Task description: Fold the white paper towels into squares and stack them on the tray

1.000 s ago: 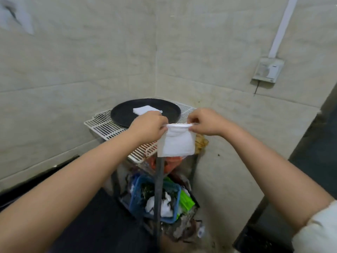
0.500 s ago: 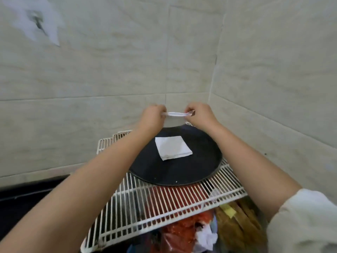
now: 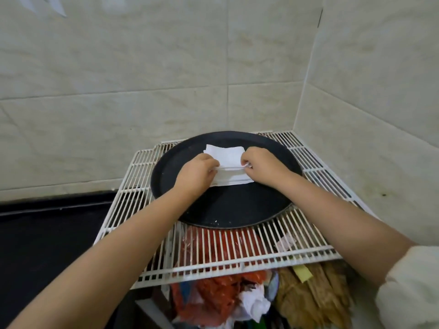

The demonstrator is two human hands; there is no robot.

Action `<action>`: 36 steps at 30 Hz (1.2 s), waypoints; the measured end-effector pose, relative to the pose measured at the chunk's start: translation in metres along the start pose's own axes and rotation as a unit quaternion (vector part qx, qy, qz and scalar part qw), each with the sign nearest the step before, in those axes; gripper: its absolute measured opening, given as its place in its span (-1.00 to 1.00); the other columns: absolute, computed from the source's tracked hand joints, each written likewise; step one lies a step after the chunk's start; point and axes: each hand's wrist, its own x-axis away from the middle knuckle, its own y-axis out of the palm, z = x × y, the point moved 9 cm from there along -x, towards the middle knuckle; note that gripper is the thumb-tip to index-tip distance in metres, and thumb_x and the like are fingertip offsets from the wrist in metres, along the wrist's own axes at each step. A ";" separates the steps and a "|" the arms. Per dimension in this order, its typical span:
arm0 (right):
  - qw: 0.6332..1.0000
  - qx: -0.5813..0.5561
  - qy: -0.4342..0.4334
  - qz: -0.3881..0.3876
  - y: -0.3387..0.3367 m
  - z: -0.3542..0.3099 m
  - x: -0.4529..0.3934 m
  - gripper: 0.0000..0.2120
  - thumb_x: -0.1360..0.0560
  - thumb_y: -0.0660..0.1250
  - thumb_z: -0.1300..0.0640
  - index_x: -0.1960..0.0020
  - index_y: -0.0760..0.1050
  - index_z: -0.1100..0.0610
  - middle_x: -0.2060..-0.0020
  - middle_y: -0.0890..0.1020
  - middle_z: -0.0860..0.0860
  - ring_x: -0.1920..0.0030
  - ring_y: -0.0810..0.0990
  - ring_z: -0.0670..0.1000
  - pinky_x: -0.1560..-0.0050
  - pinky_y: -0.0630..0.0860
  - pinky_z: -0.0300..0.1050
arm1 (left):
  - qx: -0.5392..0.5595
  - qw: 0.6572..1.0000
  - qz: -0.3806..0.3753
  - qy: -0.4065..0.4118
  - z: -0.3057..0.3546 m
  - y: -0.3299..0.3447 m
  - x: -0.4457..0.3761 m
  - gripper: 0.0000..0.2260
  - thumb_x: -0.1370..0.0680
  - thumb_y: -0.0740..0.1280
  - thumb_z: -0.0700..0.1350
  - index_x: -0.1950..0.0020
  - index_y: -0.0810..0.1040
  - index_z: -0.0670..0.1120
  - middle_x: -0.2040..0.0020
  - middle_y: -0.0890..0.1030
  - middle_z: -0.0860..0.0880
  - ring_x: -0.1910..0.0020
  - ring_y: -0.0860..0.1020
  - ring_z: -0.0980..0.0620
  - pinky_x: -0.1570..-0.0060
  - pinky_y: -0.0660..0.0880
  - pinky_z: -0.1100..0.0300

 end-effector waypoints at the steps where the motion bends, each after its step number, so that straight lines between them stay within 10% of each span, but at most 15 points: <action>1: 1.000 0.005 -0.004 -0.006 0.001 -0.001 0.001 -0.79 -0.49 0.17 0.32 -0.06 0.52 0.28 -0.08 0.53 0.18 -0.09 0.50 0.17 -0.09 0.44 -0.02 | -0.007 1.000 -0.006 0.000 0.001 0.001 0.002 -0.71 -0.59 0.20 -0.15 -0.29 0.49 -0.12 -0.33 0.46 -0.06 -0.26 0.46 -0.04 -0.24 0.37 0.15; 17: 0.987 0.146 -0.003 -0.071 -0.009 -0.052 0.008 -0.61 -0.56 0.16 0.00 -0.33 0.38 0.14 -0.30 0.45 0.13 -0.28 0.40 0.18 -0.23 0.41 0.06 | -0.119 0.988 -0.060 -0.077 -0.041 -0.025 0.037 -0.62 -0.63 0.06 -0.05 -0.42 0.26 -0.14 -0.44 0.29 -0.13 -0.46 0.20 -0.13 -0.41 0.24 -0.01; 26: 0.974 0.087 -0.178 -0.106 0.031 -0.344 -0.004 -0.36 -0.55 0.14 -0.12 -0.51 -0.02 0.07 -0.51 0.01 0.16 -0.51 -0.04 0.18 -0.48 0.07 0.20 | -0.172 0.946 -0.035 -0.272 -0.233 -0.159 0.221 -0.52 -0.63 0.01 0.11 -0.52 0.05 0.03 -0.55 0.04 -0.02 -0.54 -0.05 -0.11 -0.46 0.05 -0.08; 36: 0.896 0.042 -0.417 -0.147 0.132 -0.725 0.096 -0.39 -0.56 0.12 -0.11 -0.50 -0.02 0.06 -0.52 -0.01 0.10 -0.52 -0.10 0.15 -0.47 0.02 0.21 | -0.202 0.826 0.014 -0.527 -0.420 -0.277 0.562 -0.53 -0.63 0.03 0.09 -0.51 0.10 -0.02 -0.55 0.07 -0.03 -0.54 -0.04 -0.10 -0.46 0.04 -0.08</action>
